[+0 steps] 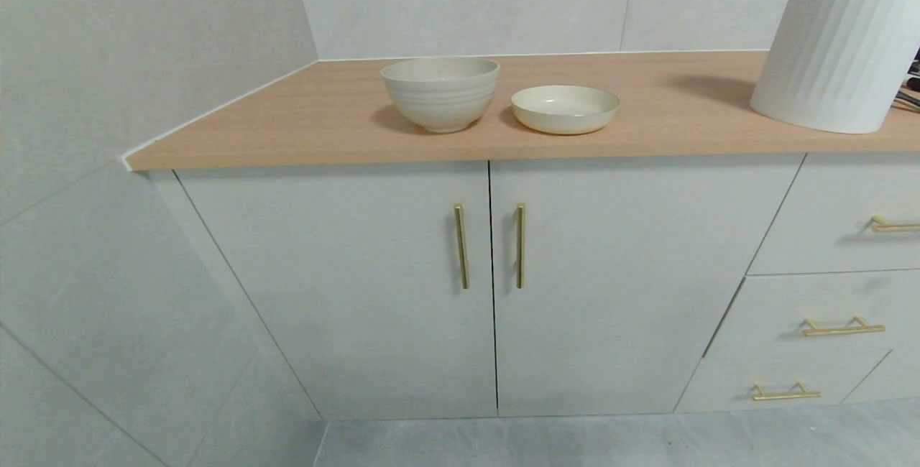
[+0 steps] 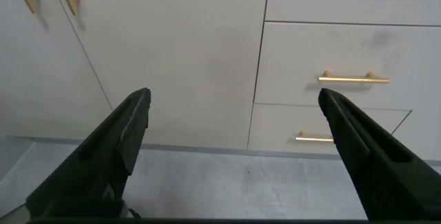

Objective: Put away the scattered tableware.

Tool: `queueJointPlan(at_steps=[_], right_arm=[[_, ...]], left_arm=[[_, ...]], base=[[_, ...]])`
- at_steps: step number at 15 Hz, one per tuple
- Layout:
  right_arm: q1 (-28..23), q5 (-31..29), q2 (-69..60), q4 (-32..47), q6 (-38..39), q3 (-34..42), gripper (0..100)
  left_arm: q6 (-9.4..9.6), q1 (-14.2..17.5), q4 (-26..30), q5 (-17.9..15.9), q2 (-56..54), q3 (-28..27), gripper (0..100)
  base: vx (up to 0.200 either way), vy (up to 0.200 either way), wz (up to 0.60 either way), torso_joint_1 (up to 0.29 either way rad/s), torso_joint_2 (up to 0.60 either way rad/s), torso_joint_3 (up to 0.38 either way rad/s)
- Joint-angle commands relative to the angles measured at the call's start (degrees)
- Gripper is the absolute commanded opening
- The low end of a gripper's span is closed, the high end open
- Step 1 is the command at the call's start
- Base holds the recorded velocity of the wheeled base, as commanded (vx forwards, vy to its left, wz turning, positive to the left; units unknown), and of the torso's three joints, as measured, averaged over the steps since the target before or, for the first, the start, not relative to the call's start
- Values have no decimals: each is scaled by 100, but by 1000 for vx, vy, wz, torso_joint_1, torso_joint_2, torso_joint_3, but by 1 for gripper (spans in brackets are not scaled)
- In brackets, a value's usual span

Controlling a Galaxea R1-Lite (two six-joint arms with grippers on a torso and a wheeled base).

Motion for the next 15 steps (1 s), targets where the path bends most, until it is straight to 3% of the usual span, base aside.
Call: queueJointPlan(at_steps=[1,10,13,15], right_arm=[[4,3,7,-1,-1,0,100],[4,12,7,-18,-282,-26,100],[13,724,315,122,-10,-1178,100],[21,1304,877,430,43,-1248,100]], left_arm=[[0,1,-2,-2,0,0,100],[-9,1,-2,-2,0,0,100],[-9,1,-2,-2,0,0,100],[-9,1,-2,-2,0,0,100]], base=[[0,0,0,0,0,0],[0,0,0,0,0,0],[0,0,0,0,0,0],[0,0,0,0,0,0]])
